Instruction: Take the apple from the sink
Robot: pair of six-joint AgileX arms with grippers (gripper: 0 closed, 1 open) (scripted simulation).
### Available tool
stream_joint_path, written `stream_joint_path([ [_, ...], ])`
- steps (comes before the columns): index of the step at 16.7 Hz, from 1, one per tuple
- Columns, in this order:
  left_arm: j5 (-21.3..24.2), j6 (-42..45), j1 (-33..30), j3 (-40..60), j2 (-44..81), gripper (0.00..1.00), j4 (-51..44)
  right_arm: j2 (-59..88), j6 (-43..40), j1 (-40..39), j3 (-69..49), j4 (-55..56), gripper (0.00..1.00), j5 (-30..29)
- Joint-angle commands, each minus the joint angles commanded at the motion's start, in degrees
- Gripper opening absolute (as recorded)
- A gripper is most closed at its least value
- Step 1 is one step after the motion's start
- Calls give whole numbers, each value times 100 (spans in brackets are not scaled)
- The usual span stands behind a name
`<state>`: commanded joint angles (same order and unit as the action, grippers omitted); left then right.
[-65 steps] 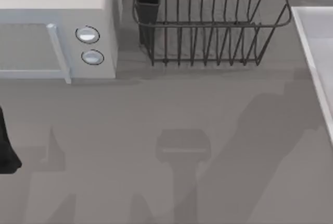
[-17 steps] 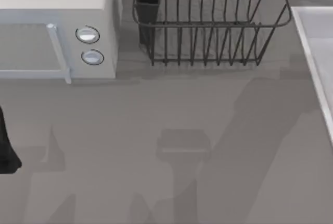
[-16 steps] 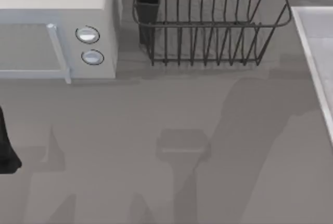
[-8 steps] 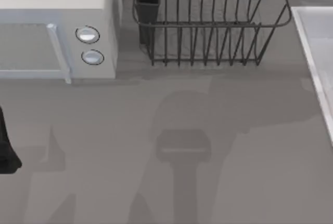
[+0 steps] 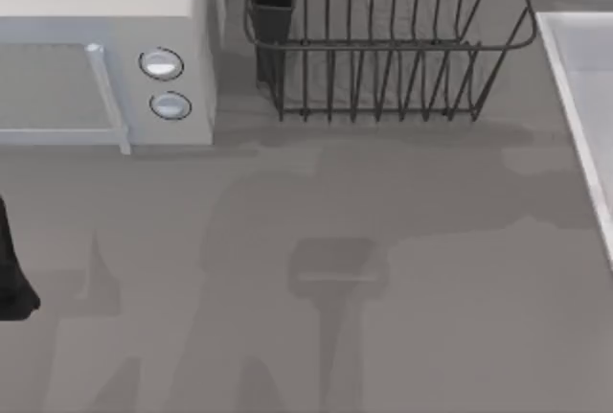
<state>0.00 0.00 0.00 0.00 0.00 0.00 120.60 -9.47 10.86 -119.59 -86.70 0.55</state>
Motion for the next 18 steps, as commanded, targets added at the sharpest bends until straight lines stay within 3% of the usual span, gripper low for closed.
stream_joint_path([
  [9,0,0,0,0,0,100,0,-1688,2939,-3000,2674,728,0,-52],
  [18,0,0,0,0,0,100,0,-1799,3168,-3209,3106,1014,0,-47],
])
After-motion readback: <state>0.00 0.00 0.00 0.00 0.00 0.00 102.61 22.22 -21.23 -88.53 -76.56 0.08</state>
